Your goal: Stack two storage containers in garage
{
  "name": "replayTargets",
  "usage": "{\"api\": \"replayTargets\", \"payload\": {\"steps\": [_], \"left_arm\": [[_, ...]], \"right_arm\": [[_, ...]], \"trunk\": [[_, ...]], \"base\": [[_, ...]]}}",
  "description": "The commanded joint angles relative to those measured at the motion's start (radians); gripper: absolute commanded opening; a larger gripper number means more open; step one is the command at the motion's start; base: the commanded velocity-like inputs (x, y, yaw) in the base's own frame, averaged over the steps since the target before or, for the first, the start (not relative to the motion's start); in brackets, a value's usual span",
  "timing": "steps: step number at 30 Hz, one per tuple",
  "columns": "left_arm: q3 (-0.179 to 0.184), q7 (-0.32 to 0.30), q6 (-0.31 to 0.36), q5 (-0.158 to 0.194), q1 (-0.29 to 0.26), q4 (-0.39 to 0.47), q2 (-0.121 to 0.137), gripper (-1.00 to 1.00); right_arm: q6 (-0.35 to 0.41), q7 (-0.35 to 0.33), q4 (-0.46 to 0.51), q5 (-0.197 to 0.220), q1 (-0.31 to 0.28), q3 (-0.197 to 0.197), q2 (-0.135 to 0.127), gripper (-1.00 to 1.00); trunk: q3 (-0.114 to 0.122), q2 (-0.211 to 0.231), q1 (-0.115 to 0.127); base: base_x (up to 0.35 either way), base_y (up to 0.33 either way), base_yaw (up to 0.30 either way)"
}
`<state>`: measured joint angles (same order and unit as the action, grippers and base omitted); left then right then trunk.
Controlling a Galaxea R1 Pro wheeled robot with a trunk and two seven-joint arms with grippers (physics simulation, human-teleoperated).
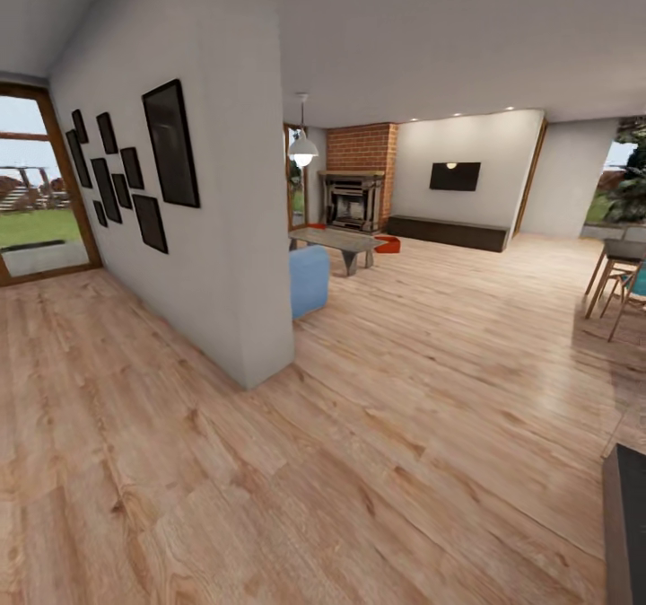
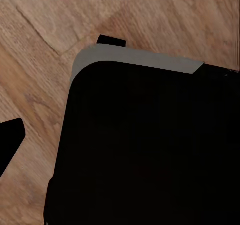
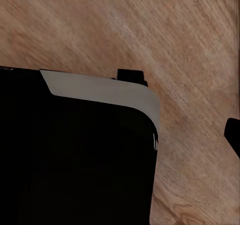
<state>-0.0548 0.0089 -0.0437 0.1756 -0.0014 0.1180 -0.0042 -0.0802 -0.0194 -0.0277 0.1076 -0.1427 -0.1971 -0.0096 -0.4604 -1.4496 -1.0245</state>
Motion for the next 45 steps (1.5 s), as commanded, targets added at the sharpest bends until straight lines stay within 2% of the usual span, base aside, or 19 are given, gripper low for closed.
{"api": "replayTargets", "payload": {"steps": [1,37,45], "left_arm": [[-0.005,0.001,-0.003,0.002,0.0,0.0,0.0,1.0],[-0.005,0.001,-0.002,0.004,0.0,0.0,0.001,1.0],[-0.005,0.001,-0.002,0.004,0.0,0.0,0.001,1.0]], "right_arm": [[-0.006,-0.002,-0.003,0.011,-0.001,-0.008,0.0,1.0],[-0.006,-0.002,-0.003,0.01,-0.001,-0.01,0.0,1.0],[-0.004,-0.002,-0.003,0.005,-0.002,-0.01,0.001,1.0]], "trunk": [[-0.001,0.0,-0.001],[-0.001,0.0,-0.001],[-0.001,0.0,-0.001]], "base": [[0.323,0.0,-0.248],[0.323,0.0,-0.248],[0.323,0.0,-0.08]]}}
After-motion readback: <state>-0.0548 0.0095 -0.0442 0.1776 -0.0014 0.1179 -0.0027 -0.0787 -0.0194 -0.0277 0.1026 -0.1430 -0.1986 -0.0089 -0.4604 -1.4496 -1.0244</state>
